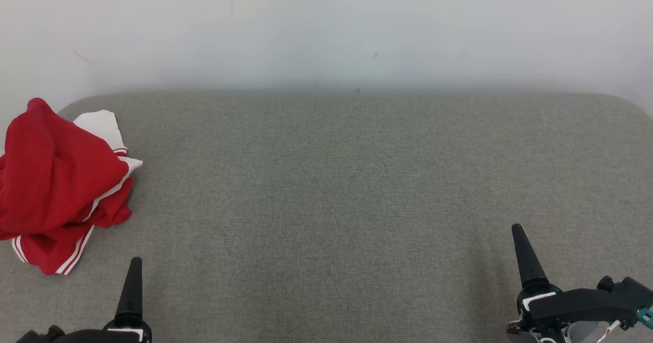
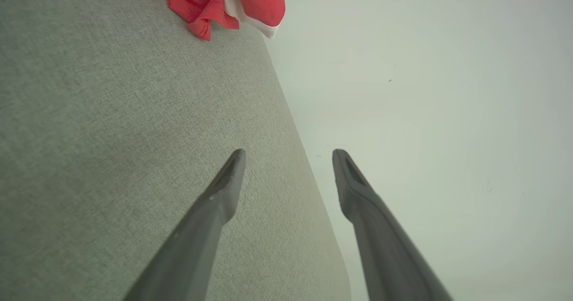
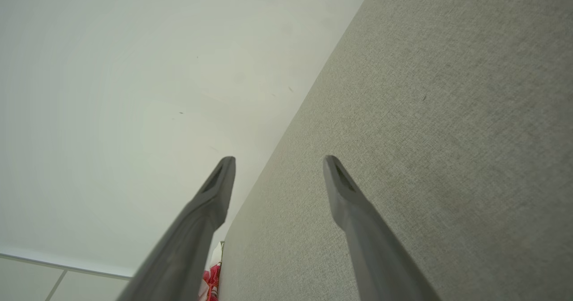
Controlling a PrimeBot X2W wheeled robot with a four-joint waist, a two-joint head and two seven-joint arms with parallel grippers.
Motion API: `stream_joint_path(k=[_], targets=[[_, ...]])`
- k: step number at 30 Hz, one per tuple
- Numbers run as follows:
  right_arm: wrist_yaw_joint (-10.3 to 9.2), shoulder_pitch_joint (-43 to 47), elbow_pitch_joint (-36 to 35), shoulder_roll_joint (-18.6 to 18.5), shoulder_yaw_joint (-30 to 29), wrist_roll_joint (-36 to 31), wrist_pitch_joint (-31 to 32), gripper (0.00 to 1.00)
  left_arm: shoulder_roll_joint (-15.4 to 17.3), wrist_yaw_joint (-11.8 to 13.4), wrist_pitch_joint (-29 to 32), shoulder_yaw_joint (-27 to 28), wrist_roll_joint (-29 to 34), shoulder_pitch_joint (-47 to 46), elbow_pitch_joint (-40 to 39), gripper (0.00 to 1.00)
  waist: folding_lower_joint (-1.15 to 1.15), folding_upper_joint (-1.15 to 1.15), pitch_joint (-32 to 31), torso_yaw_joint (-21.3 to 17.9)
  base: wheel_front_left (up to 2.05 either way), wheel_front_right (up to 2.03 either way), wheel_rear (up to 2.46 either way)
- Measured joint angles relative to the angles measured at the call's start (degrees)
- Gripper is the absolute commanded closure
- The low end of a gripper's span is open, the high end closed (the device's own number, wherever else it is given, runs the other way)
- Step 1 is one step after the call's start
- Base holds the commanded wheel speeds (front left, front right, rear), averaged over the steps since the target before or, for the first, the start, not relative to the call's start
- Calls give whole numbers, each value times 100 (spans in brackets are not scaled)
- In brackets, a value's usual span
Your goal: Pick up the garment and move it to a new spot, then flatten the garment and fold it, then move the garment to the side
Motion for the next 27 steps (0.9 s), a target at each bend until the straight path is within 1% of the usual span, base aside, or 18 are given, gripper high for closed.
stream_joint_path(k=[4,16,27], targets=[[0,-42,41,-2,-24,-564,-58,0,5,67,-80,-81,531,-7,-24,0,0,0,8,16,0,0,0],[0,-211,296,-13,-146,-2049,-271,0,21,115,-355,-330,1889,-19,-98,0,0,0,-4,63,0,0,0],[0,-351,488,-22,-157,-3158,-235,0,35,178,-560,-493,2841,-49,-43,0,0,0,-32,101,0,0,0]])
